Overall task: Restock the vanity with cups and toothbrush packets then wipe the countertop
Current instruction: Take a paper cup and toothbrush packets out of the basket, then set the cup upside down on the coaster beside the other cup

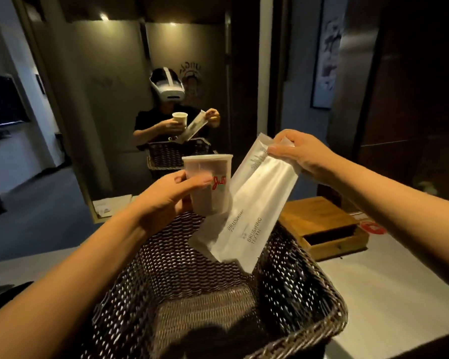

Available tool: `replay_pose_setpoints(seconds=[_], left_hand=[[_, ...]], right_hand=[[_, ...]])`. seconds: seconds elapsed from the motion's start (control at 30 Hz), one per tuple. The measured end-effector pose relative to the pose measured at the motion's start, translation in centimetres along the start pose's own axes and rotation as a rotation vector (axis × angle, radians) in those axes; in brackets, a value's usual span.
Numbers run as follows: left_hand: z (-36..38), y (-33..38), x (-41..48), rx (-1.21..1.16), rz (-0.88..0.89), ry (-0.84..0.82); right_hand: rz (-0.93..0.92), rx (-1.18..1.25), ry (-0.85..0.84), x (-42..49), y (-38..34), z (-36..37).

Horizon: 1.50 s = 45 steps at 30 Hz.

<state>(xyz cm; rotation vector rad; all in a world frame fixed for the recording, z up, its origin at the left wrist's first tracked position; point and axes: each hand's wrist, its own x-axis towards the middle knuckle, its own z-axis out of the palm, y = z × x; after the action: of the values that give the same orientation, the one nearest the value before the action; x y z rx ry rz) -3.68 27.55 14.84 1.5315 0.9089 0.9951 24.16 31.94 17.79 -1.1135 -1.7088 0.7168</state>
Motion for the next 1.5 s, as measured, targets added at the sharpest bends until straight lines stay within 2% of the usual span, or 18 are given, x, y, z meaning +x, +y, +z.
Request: replay_pose_setpoints(seconds=[0.2, 0.37, 0.6, 0.77, 1.07, 1.27, 1.5], left_hand=[[7.0, 3.8, 1.0, 0.054, 0.061, -0.085], [16.0, 5.1, 2.0, 0.025, 0.090, -0.140], [28.6, 2.7, 3.8, 0.023, 0.004, -0.179], [35.3, -0.3, 4.9, 0.013, -0.067, -0.181], [42.2, -4.5, 10.8, -0.033, -0.173, -0.240], [45.8, -7.5, 18.7, -0.031, -0.195, -0.313], [48.1, -11.7, 27.3, -0.039, -0.240, -0.373]], right_hand=[[-0.016, 0.071, 0.054, -3.2, -0.9, -7.9], [0.003, 0.156, 0.084, -7.6, 0.4, -15.1], [0.077, 0.168, 0.137, -15.2, 5.6, -23.9], [0.209, 0.106, 0.197, -19.6, 10.1, -28.5], [0.311, 0.170, 0.297, -21.1, 17.7, -33.9], [0.345, 0.096, 0.340, -17.5, 23.5, -37.4], [0.422, 0.080, 0.311, -13.4, 29.8, -40.3]])
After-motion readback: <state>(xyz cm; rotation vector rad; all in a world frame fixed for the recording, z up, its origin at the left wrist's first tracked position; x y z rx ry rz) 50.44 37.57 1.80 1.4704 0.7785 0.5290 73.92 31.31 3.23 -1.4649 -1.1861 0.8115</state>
